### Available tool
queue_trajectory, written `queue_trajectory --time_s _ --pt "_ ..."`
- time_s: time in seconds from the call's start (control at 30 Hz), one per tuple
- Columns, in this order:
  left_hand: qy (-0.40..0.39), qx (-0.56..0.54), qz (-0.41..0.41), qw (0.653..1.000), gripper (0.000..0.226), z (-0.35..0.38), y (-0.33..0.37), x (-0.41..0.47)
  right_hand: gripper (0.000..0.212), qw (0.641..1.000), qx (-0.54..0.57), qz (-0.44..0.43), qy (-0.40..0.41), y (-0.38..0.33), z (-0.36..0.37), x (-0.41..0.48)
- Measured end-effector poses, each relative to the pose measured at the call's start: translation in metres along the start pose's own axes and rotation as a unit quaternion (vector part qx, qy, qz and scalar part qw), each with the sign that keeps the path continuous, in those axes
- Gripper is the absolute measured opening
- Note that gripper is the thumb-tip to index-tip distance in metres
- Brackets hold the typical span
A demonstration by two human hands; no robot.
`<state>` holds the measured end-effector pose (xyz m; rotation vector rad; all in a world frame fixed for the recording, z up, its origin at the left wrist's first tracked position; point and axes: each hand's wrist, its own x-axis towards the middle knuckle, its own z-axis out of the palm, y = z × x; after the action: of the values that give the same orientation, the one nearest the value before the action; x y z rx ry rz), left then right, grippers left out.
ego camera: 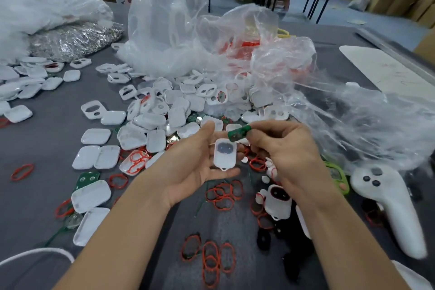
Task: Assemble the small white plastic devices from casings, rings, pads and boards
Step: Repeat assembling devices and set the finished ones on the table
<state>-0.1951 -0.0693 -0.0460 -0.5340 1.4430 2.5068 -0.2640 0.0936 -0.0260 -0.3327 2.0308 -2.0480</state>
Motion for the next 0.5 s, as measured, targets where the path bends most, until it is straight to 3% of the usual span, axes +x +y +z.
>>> queue_trajectory --time_s 0.23,0.5 --pt "-0.009 0.022 -0.007 1.000 0.060 -0.001 -0.001 0.000 0.029 0.980 -0.180 -0.069 -0.053 0.006 -0.002 -0.001" --pt "-0.012 0.026 -0.006 1.000 0.062 0.002 0.000 -0.007 0.019 0.971 -0.216 -0.073 -0.071 0.009 0.000 -0.004"
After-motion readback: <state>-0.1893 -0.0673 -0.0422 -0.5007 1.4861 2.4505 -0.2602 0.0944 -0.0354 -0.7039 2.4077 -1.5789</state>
